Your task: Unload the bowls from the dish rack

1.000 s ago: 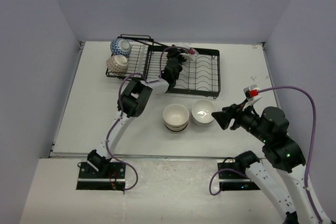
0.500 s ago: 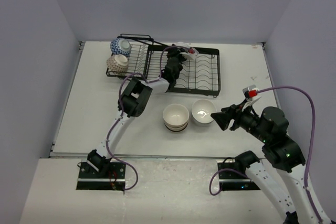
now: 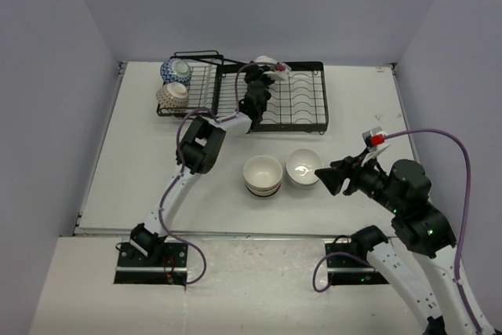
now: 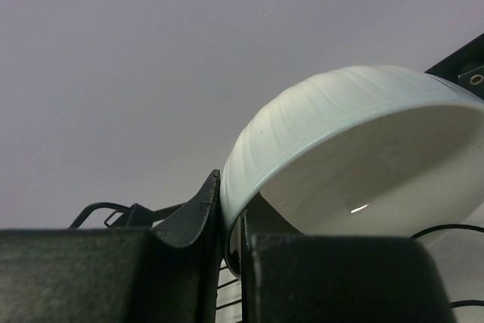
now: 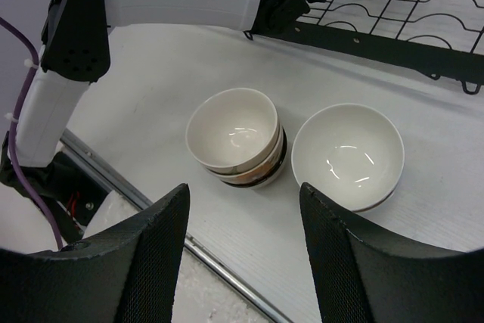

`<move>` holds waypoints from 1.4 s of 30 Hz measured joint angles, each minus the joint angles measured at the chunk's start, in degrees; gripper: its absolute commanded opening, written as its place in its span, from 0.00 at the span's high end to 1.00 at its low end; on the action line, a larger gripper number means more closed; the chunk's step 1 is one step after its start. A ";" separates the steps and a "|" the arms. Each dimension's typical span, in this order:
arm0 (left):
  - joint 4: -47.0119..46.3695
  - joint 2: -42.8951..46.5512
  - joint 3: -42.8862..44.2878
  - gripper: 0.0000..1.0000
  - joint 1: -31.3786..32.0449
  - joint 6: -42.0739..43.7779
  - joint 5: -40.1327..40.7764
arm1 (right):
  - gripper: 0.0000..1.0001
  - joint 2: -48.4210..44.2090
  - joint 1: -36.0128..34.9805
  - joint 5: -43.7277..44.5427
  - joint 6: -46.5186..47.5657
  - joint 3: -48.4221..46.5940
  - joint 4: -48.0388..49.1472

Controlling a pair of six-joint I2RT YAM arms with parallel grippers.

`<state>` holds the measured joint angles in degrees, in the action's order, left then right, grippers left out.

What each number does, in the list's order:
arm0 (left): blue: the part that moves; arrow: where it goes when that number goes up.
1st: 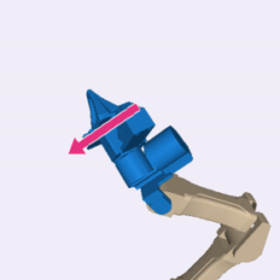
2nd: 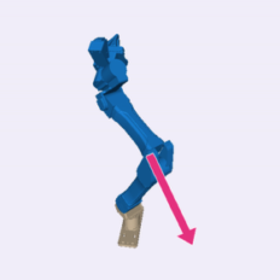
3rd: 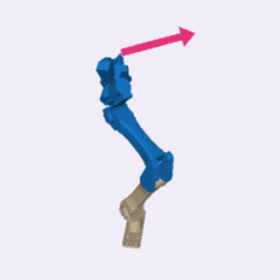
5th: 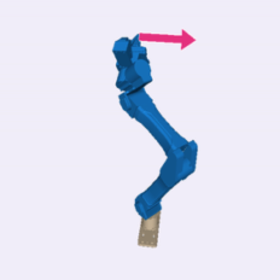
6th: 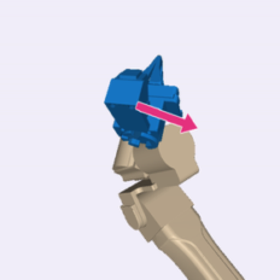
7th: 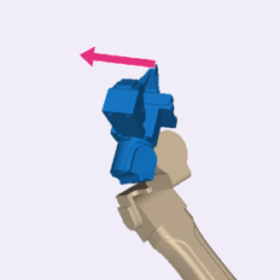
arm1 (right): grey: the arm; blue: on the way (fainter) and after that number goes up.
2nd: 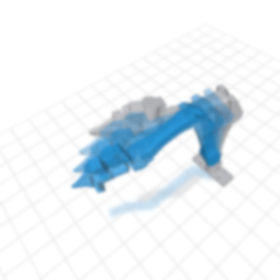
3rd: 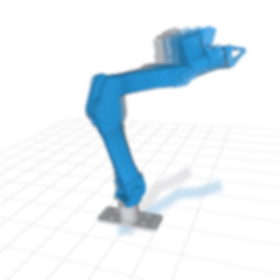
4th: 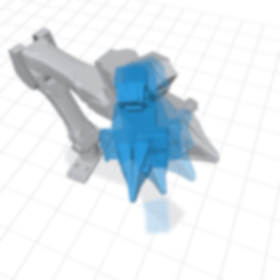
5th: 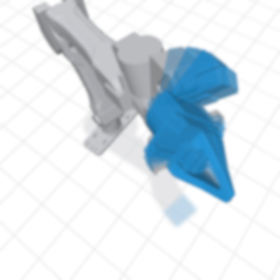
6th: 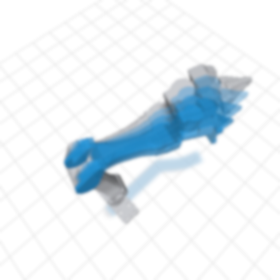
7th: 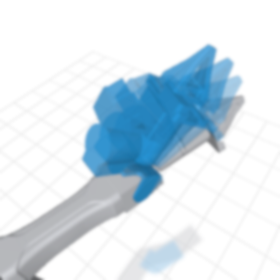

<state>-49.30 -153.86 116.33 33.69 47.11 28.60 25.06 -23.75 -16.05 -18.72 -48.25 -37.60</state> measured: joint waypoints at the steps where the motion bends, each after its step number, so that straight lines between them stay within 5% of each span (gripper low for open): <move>1: -0.37 -0.02 0.26 1.00 -0.07 0.09 1.14 | 0.39 0.00 -0.04 0.00 0.00 0.00 0.00; 6: -1.09 0.11 0.57 1.00 -0.70 1.84 1.07 | 0.39 0.00 -0.33 -0.11 0.15 0.02 0.00; 15: 1.44 0.96 -3.69 1.00 -0.87 9.14 -12.46 | 0.39 0.00 -1.01 -0.24 0.26 0.42 0.42; 18: 1.68 0.96 -3.74 0.90 -0.72 10.75 -14.05 | 0.39 0.00 -1.16 -0.28 0.35 0.50 0.50; 23: 1.38 0.96 -3.76 1.00 -0.68 12.41 -14.97 | 0.39 0.00 -1.73 -0.55 0.39 0.76 0.79; 42: -1.97 0.96 -4.17 1.00 -0.68 12.02 -12.70 | 0.39 0.02 -2.51 -1.14 0.39 0.92 0.85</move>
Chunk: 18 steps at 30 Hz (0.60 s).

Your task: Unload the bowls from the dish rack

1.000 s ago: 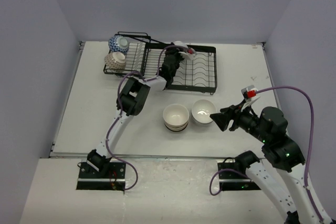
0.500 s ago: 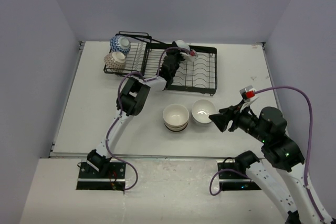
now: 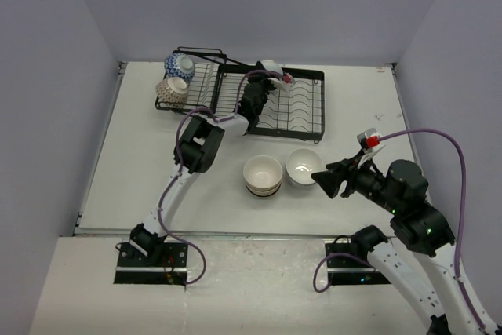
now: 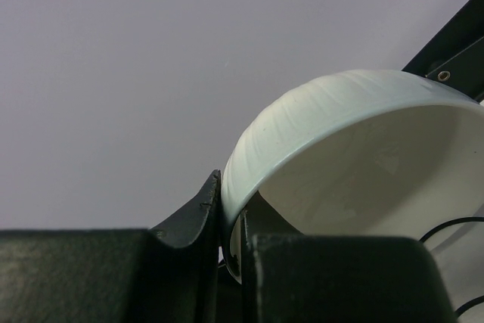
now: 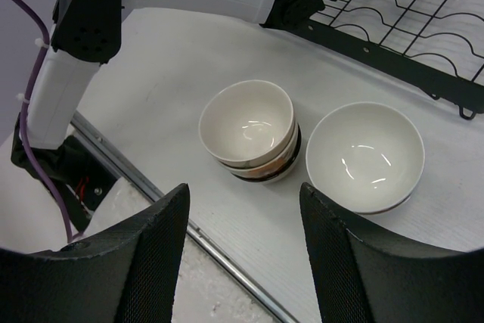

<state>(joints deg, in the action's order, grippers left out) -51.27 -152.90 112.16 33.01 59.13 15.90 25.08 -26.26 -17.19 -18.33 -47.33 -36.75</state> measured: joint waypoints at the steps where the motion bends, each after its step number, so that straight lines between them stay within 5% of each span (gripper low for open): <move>1: 0.00 0.00 0.02 1.00 0.02 0.02 0.00 | 0.39 0.02 0.00 0.00 0.00 0.00 0.00; 10: 5.68 -1.99 5.09 1.00 0.11 0.61 -2.45 | 0.39 0.02 -0.17 -0.33 0.00 0.02 0.00; 18: 10.10 -2.08 6.29 1.00 1.42 10.29 1.31 | 0.39 -0.04 -0.76 -0.59 0.02 0.02 0.02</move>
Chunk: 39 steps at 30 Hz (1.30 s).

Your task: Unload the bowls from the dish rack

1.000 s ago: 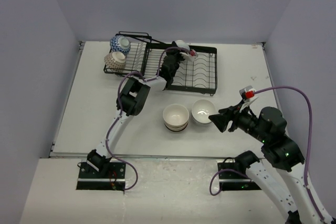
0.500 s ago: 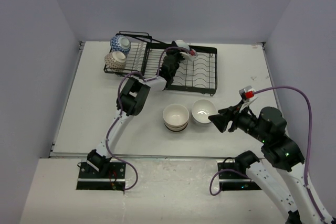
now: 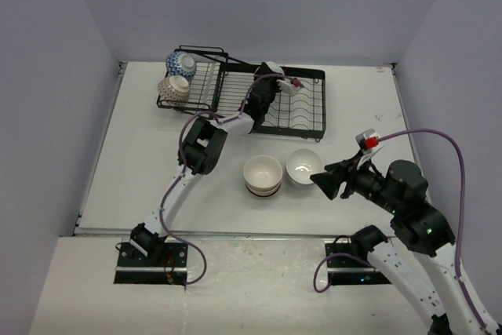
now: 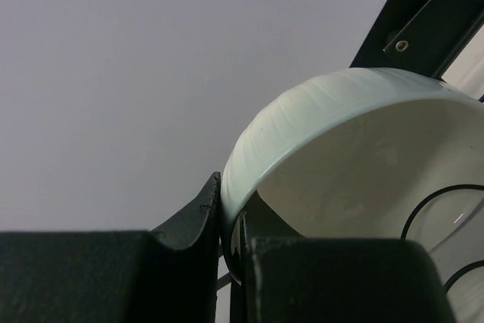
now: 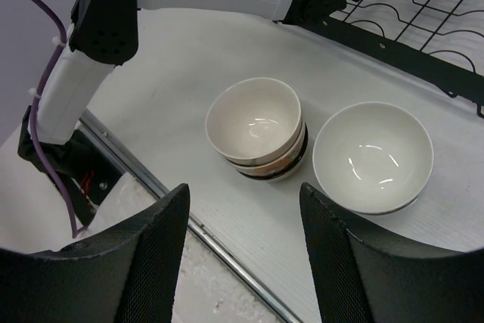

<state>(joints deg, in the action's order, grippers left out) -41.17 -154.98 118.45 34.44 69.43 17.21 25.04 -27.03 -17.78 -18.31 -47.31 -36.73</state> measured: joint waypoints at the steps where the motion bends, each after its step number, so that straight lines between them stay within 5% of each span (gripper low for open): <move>1: 0.68 -0.04 0.42 1.00 0.24 1.05 0.79 | 0.39 0.00 -0.09 -0.09 0.00 0.00 0.00; 15: 1.16 -0.63 1.36 1.00 2.51 15.76 7.10 | 0.41 -0.74 -1.22 -1.42 0.09 0.24 0.37; 39: -4.13 -0.83 4.24 1.00 2.36 11.02 16.81 | 0.42 -1.31 -1.97 -1.27 0.39 0.48 0.39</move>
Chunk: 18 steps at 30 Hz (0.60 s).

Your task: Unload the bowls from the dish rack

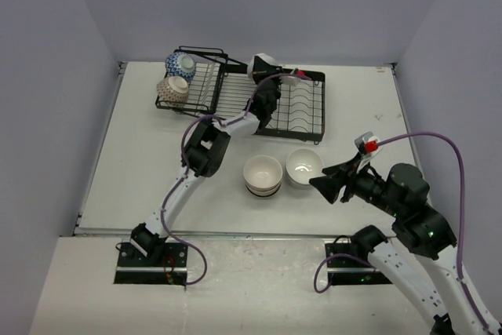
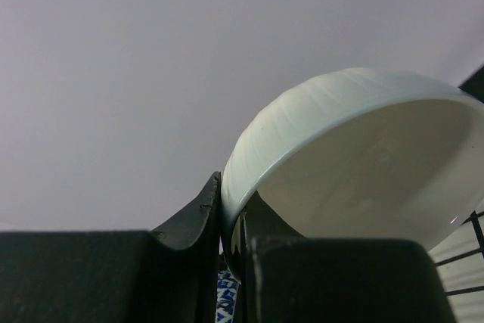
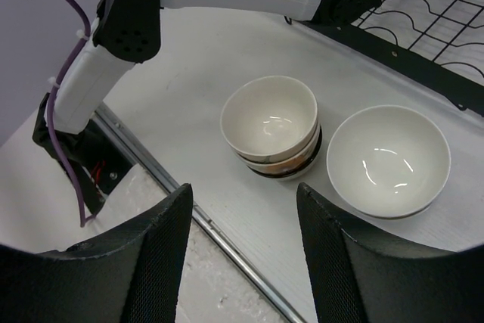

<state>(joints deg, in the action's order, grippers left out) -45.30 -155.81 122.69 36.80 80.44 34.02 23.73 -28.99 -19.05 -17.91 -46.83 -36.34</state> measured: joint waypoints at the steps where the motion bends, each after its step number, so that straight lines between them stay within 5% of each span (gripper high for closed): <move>1: 0.09 0.07 0.61 1.00 0.11 -1.14 0.57 | 0.42 -0.04 0.00 0.07 0.00 0.00 -0.02; 9: 13.55 5.75 4.20 1.00 1.99 -19.08 3.52 | 0.37 -1.55 0.00 5.27 -0.07 0.02 -0.04; 18: 42.29 21.94 7.78 1.00 9.55 -48.33 6.73 | 0.22 -3.61 0.00 20.39 -3.74 -0.52 -0.57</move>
<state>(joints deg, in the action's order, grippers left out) -3.01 -133.86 130.47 46.35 32.12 40.75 20.12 -28.99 1.34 -21.65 -47.35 -36.91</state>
